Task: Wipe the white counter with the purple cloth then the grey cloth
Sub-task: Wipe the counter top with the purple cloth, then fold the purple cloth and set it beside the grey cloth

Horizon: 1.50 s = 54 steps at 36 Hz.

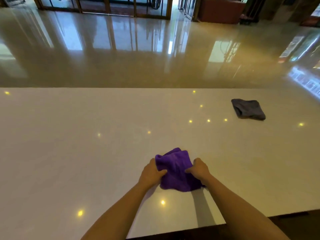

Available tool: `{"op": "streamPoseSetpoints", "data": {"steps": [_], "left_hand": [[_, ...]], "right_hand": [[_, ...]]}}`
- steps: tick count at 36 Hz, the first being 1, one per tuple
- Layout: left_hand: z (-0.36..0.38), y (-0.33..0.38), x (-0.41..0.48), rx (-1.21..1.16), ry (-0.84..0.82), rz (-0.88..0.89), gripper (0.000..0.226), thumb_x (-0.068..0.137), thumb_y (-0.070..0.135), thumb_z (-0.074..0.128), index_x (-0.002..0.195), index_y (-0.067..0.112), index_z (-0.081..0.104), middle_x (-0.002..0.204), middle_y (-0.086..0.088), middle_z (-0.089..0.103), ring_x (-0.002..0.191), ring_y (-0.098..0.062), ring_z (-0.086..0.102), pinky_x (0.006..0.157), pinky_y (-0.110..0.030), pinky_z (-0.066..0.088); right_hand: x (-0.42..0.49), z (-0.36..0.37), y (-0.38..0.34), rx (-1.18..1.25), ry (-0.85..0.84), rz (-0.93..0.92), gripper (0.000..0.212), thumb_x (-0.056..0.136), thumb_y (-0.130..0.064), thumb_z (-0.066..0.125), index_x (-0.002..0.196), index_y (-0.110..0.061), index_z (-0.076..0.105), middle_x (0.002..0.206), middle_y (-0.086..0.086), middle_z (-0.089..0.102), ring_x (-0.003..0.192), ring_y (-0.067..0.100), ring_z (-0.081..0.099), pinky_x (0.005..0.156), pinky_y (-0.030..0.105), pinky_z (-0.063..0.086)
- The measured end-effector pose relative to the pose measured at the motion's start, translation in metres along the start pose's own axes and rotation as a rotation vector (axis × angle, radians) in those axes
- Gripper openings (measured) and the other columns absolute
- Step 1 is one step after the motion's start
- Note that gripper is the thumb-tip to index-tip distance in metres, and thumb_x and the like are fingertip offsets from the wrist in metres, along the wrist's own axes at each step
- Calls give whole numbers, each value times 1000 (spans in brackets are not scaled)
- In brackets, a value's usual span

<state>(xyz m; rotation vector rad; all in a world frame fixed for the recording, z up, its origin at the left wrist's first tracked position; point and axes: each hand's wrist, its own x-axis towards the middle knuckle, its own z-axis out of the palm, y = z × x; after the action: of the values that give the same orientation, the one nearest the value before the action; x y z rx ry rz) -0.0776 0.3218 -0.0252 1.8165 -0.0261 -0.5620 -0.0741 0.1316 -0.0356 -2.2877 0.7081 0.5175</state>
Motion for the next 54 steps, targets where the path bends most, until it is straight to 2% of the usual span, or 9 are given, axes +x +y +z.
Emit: {"op": "streamPoseSetpoints", "data": {"steps": [3, 8, 15, 17, 21, 28, 33, 47, 54], "left_hand": [[3, 4, 12, -76, 18, -60, 34, 82, 3, 62, 105, 19, 44, 92, 11, 55, 82, -1, 54, 58, -8, 51], [4, 8, 19, -207, 48, -190, 19, 80, -2, 57, 85, 16, 55, 98, -17, 64, 97, -34, 62, 93, -52, 52], [5, 11, 35, 14, 97, -57, 21, 88, 8, 52, 71, 22, 49, 76, -2, 59, 71, -18, 55, 66, -30, 49], [4, 15, 39, -2, 51, -54, 5, 82, 16, 54, 80, 18, 49, 84, -7, 60, 77, -21, 57, 72, -35, 51], [3, 24, 52, -53, 5, -78, 25, 84, 23, 50, 107, 12, 44, 110, -14, 59, 102, -31, 59, 94, -53, 51], [11, 52, 83, 120, 38, 72, 16, 97, 16, 39, 111, 9, 40, 103, -5, 52, 88, -16, 54, 76, -29, 45], [27, 83, 100, -45, 14, 91, 11, 96, 14, 38, 107, 17, 42, 104, -3, 53, 88, -14, 55, 72, -25, 48], [129, 180, 164, -776, -80, 14, 12, 92, 15, 49, 96, 18, 59, 93, -6, 67, 82, -20, 65, 60, -28, 58], [159, 205, 217, -630, -63, 37, 42, 83, 7, 61, 121, 21, 47, 116, -5, 61, 99, -23, 62, 69, -30, 57]], "right_hand": [[1, 4, -6, 20, -8, 13, 28, 80, -11, 66, 99, -3, 47, 94, 11, 53, 83, 23, 52, 71, 30, 44], [0, 4, -11, 44, -4, 25, 29, 82, -7, 60, 109, 1, 54, 111, 18, 62, 103, 32, 59, 82, 35, 47], [3, -1, -9, 39, -7, -78, 10, 82, -9, 57, 87, -10, 49, 91, 8, 54, 85, 21, 51, 81, 34, 47], [5, -4, -9, 110, -12, -100, 12, 83, -9, 57, 90, -11, 47, 93, 7, 53, 85, 20, 50, 74, 30, 43], [8, -14, -11, 276, -2, -133, 22, 83, -6, 53, 104, -8, 49, 100, 6, 54, 88, 21, 51, 74, 28, 40], [23, -46, -14, 512, -154, -59, 24, 83, -7, 51, 105, -15, 50, 103, 4, 57, 91, 21, 54, 76, 31, 44], [42, -68, -8, 677, -188, -9, 15, 78, -8, 54, 88, -19, 55, 96, 4, 61, 88, 21, 56, 72, 32, 46], [113, -183, 32, 1327, -610, -56, 29, 77, -11, 51, 104, -5, 60, 98, 15, 67, 89, 30, 61, 78, 41, 48], [169, -251, 34, 1182, -282, -105, 31, 78, 5, 54, 102, -15, 53, 99, 12, 64, 88, 28, 61, 66, 35, 52]]}}
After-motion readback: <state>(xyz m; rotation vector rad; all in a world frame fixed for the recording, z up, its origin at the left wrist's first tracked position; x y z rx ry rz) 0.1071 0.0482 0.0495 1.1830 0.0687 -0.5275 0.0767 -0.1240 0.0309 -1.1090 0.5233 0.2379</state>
